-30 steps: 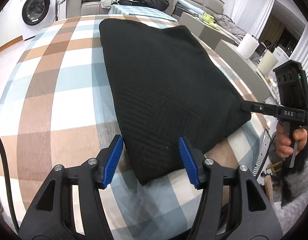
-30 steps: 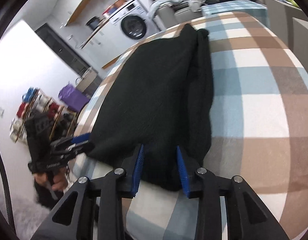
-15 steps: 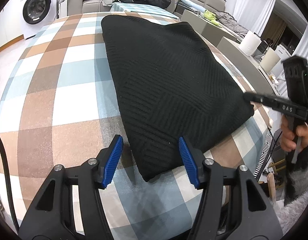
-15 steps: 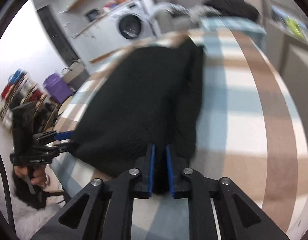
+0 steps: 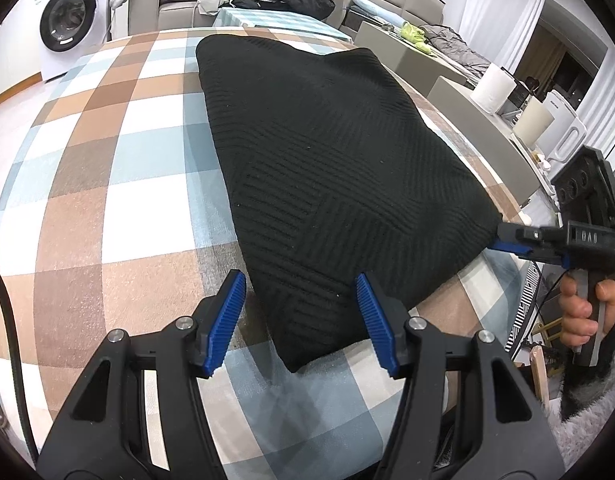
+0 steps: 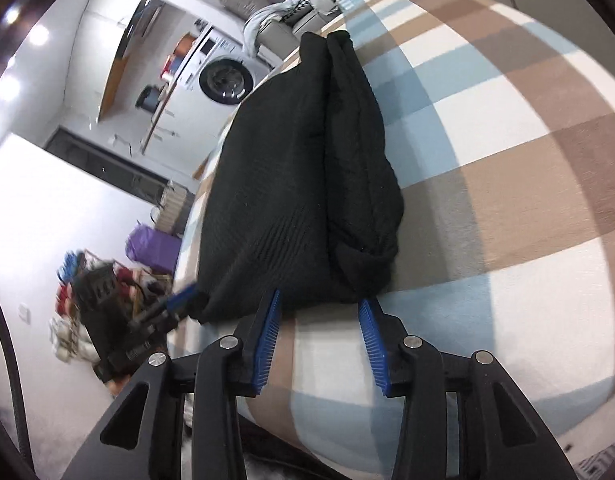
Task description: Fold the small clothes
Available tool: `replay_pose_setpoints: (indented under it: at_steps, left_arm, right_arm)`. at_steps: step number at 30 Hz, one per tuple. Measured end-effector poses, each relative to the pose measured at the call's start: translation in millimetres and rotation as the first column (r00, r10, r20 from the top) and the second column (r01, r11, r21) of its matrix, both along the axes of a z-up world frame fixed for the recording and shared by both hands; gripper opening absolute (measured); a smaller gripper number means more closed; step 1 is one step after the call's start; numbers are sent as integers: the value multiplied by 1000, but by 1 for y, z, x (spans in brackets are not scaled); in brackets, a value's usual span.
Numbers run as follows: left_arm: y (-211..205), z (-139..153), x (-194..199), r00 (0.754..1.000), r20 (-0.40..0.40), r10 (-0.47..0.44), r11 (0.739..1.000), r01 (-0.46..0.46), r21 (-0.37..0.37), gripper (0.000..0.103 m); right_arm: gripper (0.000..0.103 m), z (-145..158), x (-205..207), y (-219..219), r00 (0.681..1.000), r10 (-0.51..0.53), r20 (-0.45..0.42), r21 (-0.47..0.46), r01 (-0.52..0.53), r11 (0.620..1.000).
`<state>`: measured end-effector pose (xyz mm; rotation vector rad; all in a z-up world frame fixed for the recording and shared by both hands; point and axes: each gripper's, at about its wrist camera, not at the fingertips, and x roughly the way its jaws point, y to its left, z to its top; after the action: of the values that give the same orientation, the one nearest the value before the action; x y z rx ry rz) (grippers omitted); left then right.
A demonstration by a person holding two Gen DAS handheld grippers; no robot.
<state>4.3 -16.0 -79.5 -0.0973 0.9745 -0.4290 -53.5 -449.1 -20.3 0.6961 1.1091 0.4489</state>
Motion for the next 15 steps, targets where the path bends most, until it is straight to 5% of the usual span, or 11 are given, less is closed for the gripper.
replay_pose_setpoints:
  at_steps: [3, 6, 10, 15]
  left_arm:
    - [1, 1, -1, 1000, 4, 4, 1000, -4, -6, 55]
    - [2, 2, -1, 1000, 6, 11, 1000, -11, -5, 55]
    - [3, 3, -1, 1000, 11, 20, 1000, -20, -12, 55]
    - [6, 2, 2, 999, 4, 39, 999, -39, -8, 55]
  right_arm:
    - [41, 0, 7, -3, 998, -55, -6, 25, 55, 998]
    - [17, 9, 12, 3, 998, -65, 17, -26, 66, 997]
    - [12, 42, 6, 14, 982, -19, 190, -90, 37, 995]
    - [17, 16, 10, 11, 999, -10, 53, -230, 22, 973]
